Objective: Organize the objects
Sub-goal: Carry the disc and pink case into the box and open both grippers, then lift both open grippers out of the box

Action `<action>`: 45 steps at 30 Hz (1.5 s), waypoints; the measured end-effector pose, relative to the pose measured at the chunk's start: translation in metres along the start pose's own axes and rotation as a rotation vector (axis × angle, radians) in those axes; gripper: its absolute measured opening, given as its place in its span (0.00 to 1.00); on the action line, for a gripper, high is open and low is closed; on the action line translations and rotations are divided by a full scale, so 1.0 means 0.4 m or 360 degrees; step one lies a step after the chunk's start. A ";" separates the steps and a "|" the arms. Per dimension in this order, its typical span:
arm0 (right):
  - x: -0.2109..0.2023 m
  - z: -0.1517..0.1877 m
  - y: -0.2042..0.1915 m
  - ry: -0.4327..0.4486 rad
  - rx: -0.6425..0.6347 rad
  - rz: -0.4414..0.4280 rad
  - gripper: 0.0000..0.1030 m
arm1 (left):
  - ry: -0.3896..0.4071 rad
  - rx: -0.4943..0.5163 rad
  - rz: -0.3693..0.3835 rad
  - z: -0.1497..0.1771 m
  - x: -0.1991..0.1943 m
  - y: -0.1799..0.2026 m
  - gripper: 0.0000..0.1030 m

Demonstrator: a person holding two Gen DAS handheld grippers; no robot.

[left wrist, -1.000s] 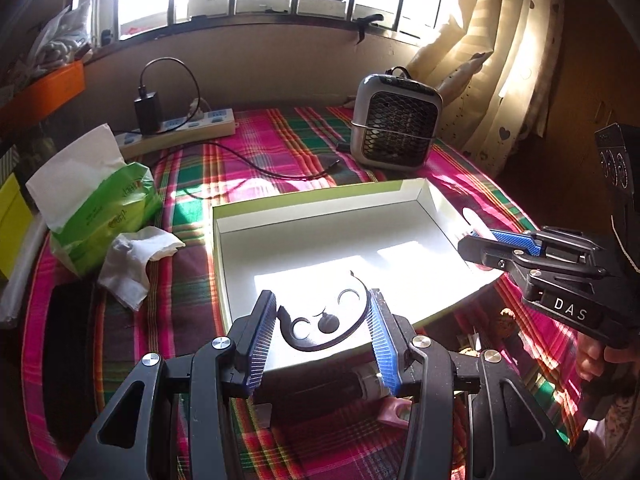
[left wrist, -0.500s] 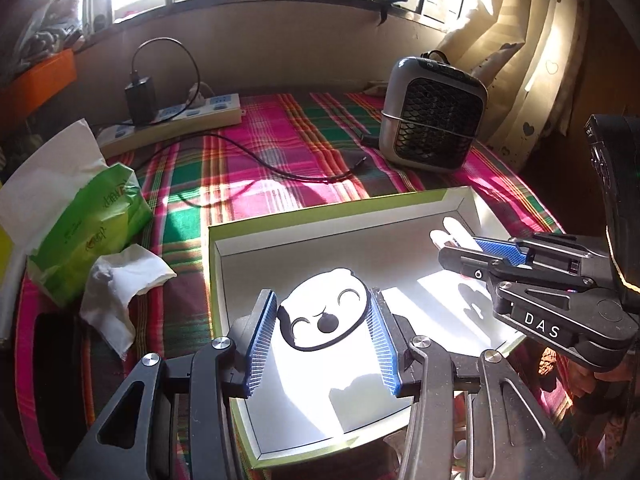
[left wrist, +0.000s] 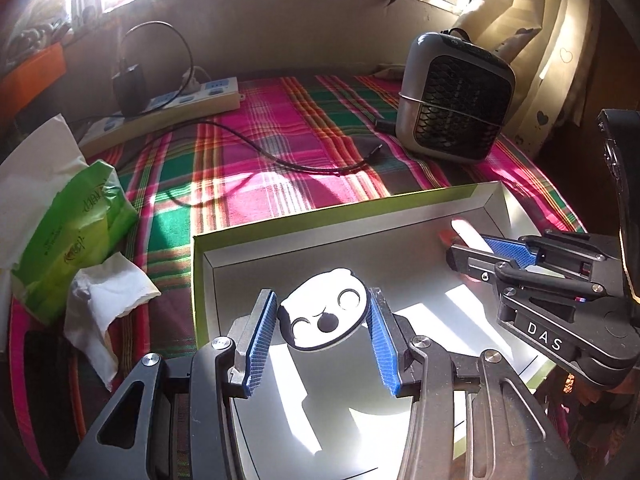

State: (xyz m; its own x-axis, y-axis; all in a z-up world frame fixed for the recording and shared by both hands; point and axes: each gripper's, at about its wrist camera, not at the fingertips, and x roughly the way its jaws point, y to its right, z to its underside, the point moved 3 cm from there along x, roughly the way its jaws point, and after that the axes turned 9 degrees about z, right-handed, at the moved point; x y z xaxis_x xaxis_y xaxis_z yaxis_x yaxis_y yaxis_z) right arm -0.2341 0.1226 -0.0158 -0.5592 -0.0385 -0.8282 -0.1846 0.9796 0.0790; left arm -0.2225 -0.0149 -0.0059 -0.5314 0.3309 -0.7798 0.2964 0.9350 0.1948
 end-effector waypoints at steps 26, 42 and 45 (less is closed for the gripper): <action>0.000 -0.009 -0.008 0.0011 -0.0006 0.0037 0.37 | 0.0000 -0.0020 0.0002 -0.002 -0.001 -0.009 0.43; -0.079 0.017 -0.001 0.0115 0.0029 0.0049 0.43 | 0.0078 -0.0025 0.0016 0.025 -0.079 -0.002 0.46; -0.101 0.031 0.002 0.0133 0.0039 0.0048 0.43 | 0.0110 -0.0017 0.0003 0.034 -0.103 -0.001 0.46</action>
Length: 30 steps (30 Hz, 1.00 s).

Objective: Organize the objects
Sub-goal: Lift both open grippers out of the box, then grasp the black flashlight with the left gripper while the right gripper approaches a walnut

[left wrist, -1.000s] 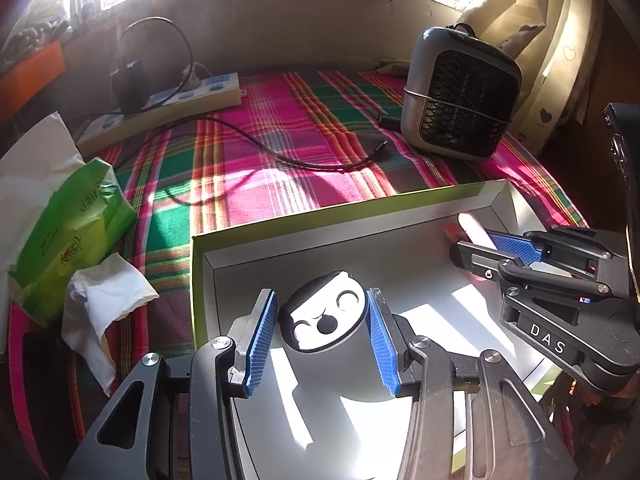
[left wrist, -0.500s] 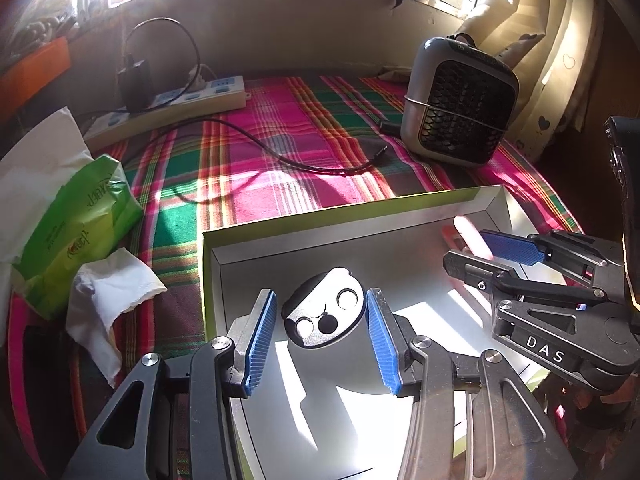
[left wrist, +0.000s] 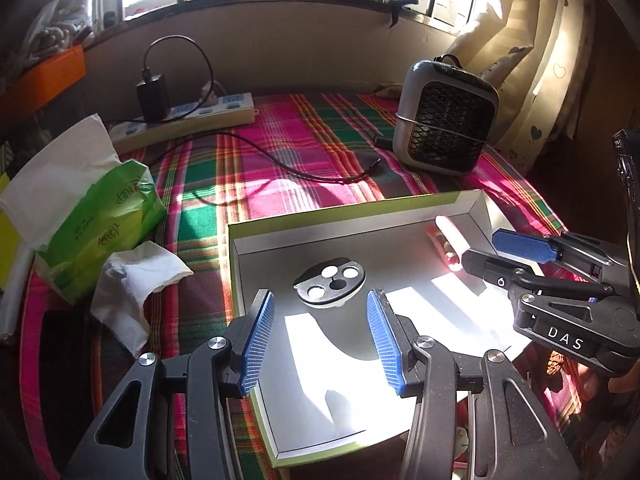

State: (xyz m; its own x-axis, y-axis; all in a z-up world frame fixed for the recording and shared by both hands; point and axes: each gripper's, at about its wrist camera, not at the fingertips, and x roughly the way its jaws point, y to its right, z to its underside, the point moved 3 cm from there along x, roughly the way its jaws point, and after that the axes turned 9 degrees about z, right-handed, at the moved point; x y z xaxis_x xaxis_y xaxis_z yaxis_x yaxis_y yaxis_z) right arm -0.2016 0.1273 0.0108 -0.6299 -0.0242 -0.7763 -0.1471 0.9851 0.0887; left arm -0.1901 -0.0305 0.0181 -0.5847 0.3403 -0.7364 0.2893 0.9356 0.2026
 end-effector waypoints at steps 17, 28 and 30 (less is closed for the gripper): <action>-0.160 0.111 0.065 0.0139 0.0066 0.0040 0.43 | 0.0158 -0.0034 0.0074 0.124 -0.161 -0.015 0.46; -0.194 0.230 0.115 0.0097 0.0102 0.0040 0.43 | 0.0081 -0.0045 0.0182 0.222 -0.156 -0.016 0.45; -0.192 0.243 0.110 0.0090 0.0092 0.0041 0.43 | 0.0077 -0.0036 0.0208 0.230 -0.153 -0.008 0.45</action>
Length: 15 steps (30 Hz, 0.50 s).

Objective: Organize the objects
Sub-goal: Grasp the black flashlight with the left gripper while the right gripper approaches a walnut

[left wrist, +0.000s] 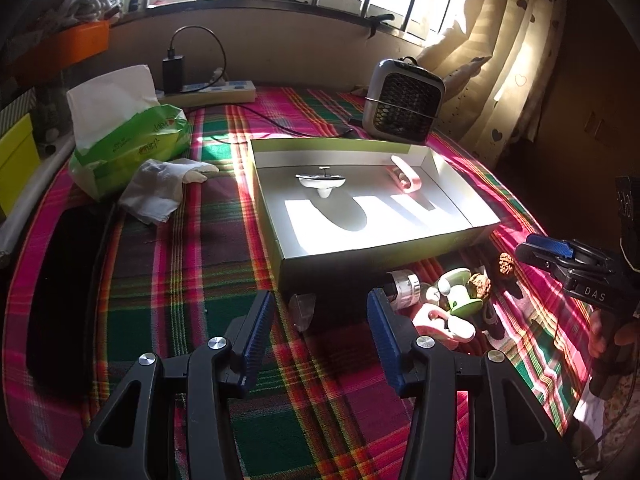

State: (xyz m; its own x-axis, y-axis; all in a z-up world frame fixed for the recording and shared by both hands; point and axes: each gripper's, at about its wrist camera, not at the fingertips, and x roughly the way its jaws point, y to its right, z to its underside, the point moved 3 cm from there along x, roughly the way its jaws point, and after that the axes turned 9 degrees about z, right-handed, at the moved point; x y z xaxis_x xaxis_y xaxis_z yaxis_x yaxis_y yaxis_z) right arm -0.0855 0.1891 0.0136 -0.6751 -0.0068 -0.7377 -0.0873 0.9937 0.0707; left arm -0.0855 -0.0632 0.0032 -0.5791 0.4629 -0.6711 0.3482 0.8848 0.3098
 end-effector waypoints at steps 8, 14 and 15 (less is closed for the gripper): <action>0.024 0.029 -0.015 -0.0053 -0.0019 -0.0012 0.43 | -0.0043 -0.0013 0.0063 0.006 0.029 0.008 0.45; 0.050 0.043 -0.022 -0.0097 -0.0052 0.0003 0.44 | -0.0056 -0.0020 0.0067 0.010 0.040 0.012 0.46; 0.053 0.044 -0.021 -0.0103 -0.0053 0.0006 0.44 | -0.0056 -0.0018 0.0073 0.011 0.038 0.015 0.46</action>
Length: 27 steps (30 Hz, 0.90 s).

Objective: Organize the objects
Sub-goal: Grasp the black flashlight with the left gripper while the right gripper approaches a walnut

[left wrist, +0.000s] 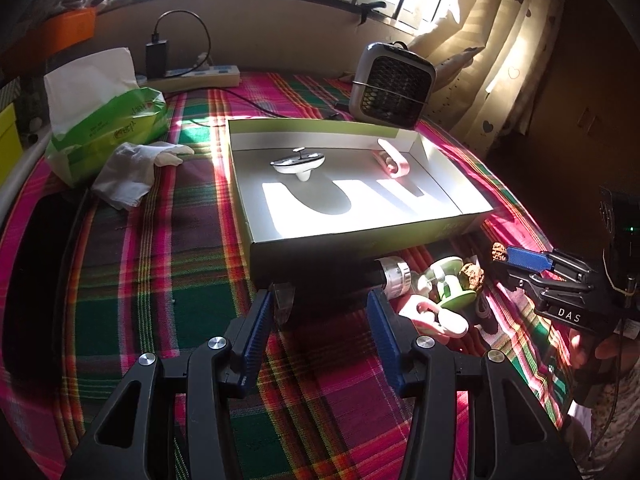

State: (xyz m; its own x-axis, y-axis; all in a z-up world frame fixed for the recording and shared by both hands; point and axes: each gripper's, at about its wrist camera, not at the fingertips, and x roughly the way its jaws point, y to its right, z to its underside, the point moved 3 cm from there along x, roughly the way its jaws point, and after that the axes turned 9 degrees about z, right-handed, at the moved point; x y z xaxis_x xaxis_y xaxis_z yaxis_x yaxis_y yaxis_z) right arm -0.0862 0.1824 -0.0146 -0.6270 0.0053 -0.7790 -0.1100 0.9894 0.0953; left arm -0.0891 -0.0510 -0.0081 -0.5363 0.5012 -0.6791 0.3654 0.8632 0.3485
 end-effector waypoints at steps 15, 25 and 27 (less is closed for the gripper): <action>0.017 0.003 0.003 -0.0017 -0.0038 0.0029 0.44 | 0.0017 0.0134 -0.0002 0.028 -0.035 0.063 0.46; 0.020 0.001 0.003 -0.0012 -0.0039 0.0030 0.44 | -0.0026 0.0192 -0.0037 0.000 0.002 0.043 0.46; 0.020 0.001 0.003 -0.0013 -0.0039 0.0031 0.44 | -0.0048 0.0177 -0.0001 -0.002 0.015 0.041 0.46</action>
State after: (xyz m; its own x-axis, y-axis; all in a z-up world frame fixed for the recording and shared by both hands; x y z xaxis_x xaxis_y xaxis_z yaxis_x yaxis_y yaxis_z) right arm -0.0911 0.1839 -0.0211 -0.6230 0.0260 -0.7818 -0.1165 0.9852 0.1256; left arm -0.0870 -0.0338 -0.0062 -0.5140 0.4972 -0.6990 0.4481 0.8505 0.2755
